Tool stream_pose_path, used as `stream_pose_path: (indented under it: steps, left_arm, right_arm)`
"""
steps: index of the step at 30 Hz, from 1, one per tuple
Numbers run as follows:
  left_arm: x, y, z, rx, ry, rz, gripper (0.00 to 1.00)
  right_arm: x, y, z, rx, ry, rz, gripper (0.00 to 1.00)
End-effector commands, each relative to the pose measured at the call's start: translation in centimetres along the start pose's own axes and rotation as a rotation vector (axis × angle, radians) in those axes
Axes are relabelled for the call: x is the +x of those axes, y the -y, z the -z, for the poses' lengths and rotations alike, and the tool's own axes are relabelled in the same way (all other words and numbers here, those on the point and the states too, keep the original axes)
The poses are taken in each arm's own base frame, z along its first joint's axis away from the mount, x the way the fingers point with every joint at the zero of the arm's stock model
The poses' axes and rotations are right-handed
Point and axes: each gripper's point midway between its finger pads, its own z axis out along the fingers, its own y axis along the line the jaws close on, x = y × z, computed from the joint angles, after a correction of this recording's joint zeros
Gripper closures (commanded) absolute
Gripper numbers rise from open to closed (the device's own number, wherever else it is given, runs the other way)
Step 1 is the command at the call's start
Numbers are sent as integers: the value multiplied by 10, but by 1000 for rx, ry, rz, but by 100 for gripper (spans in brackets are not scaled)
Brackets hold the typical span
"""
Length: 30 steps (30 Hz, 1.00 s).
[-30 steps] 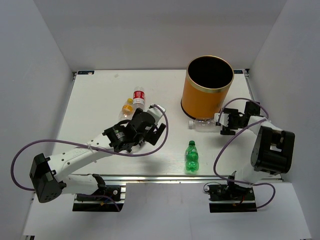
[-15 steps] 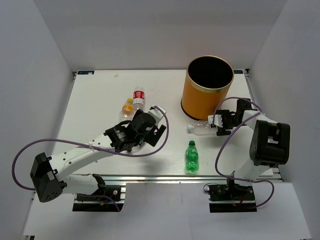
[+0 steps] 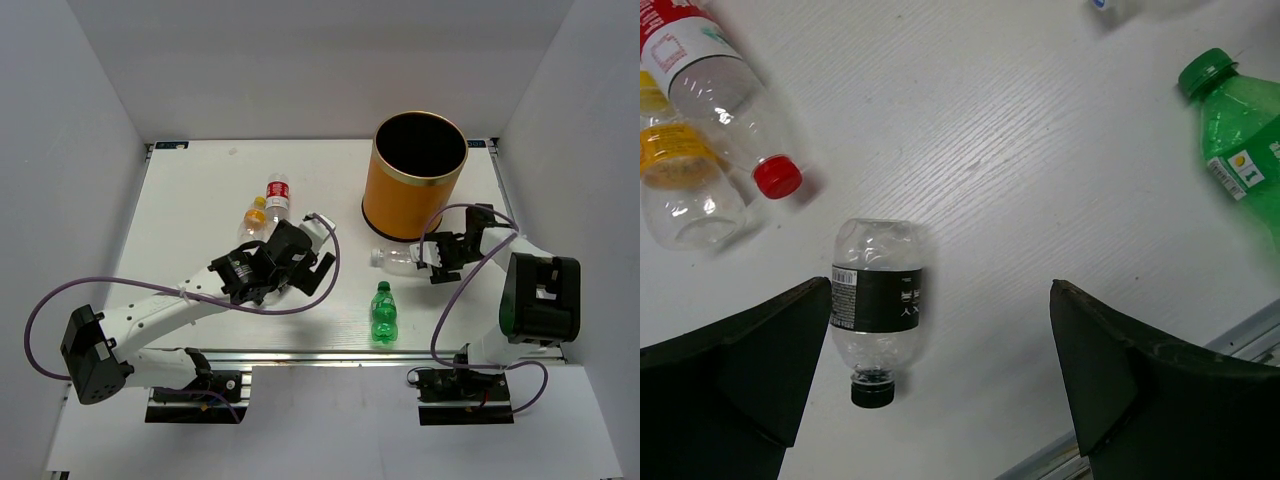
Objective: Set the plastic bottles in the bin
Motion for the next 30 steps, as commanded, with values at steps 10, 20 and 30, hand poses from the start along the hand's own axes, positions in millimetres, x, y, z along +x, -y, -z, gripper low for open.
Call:
stream_pose_path:
  steps: [10, 20, 30]
  left_arm:
    - [-9, 33, 5, 198, 71, -36, 0]
    - [-21, 85, 32, 527, 182, -81, 0]
    - [-17, 119, -5, 533, 64, -7, 0]
  right_arm:
    - [1, -55, -16, -249, -46, -255, 85]
    - [-111, -7, 84, 65, 169, -192, 94]
    - [-190, 100, 211, 618, 352, -297, 92]
